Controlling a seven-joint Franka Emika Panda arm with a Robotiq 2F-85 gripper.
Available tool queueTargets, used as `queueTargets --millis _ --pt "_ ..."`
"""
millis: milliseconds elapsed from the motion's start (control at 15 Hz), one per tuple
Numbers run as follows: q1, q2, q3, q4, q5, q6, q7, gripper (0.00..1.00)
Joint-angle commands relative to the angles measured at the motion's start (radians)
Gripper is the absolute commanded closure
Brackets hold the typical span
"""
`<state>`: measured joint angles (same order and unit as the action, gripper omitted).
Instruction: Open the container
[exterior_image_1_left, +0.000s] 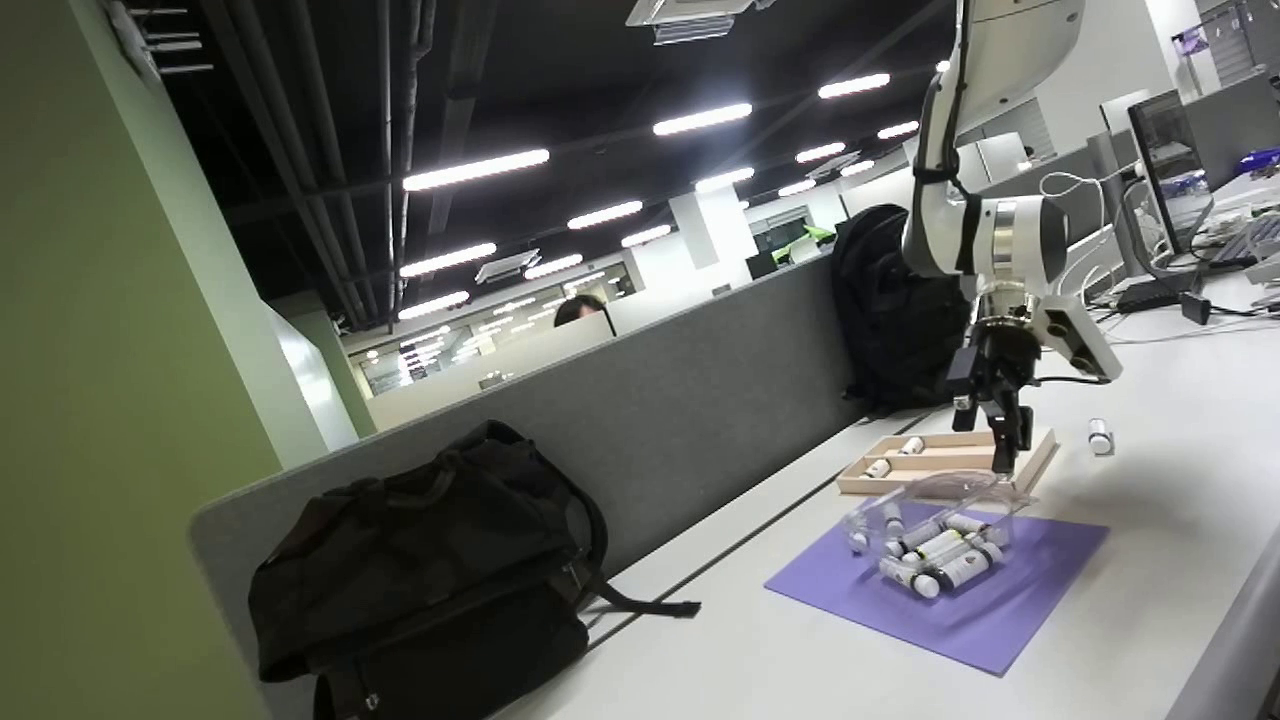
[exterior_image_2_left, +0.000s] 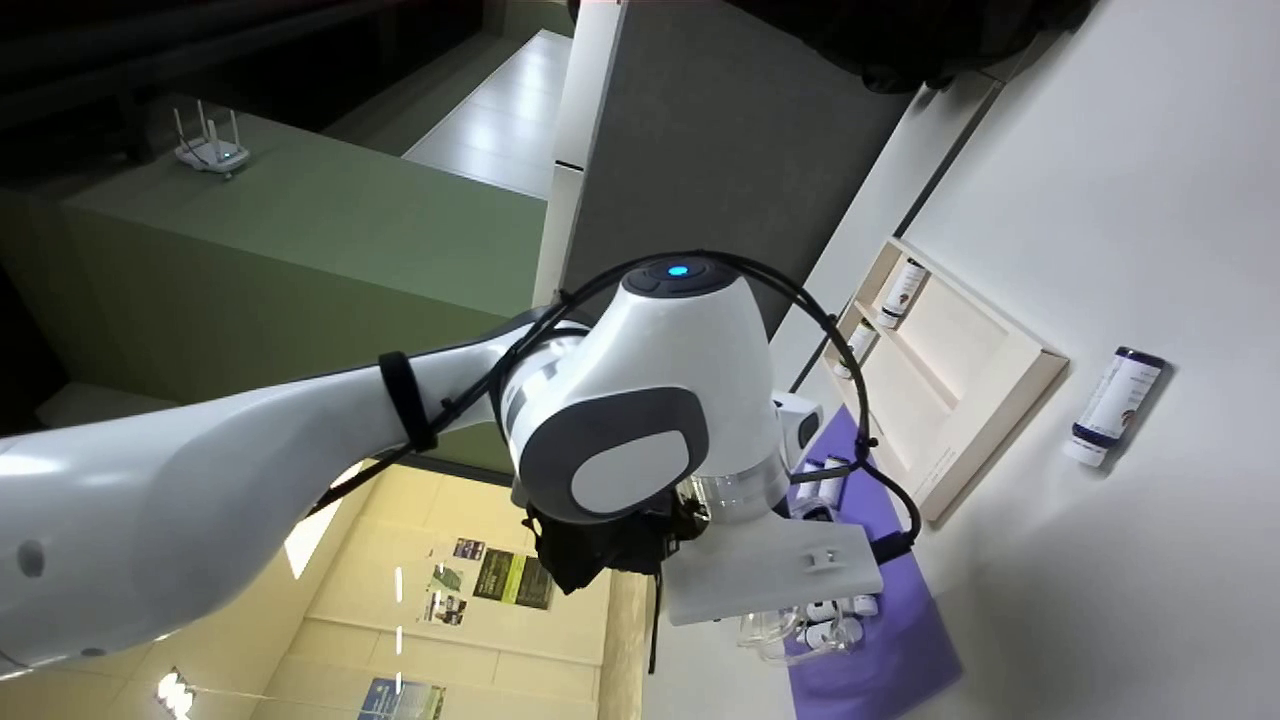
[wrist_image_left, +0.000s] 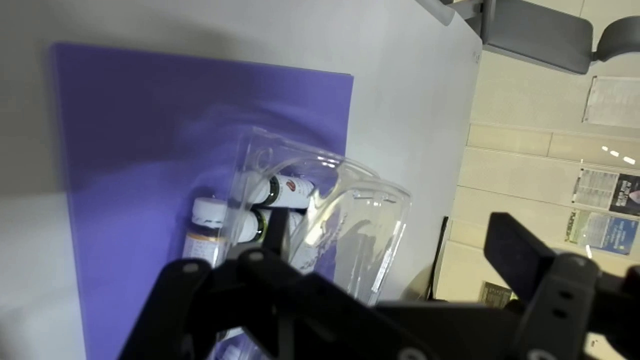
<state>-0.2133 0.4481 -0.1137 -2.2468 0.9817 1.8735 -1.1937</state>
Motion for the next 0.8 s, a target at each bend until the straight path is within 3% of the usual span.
queueTargets --millis 0,733 --pt "-0.016 -0.027 -0.006 0.004 0.001 -0.037 0.008 0.00" --pt "-0.044 -0.050 -0.014 0.020 0.138 -0.119 -0.057 0.00"
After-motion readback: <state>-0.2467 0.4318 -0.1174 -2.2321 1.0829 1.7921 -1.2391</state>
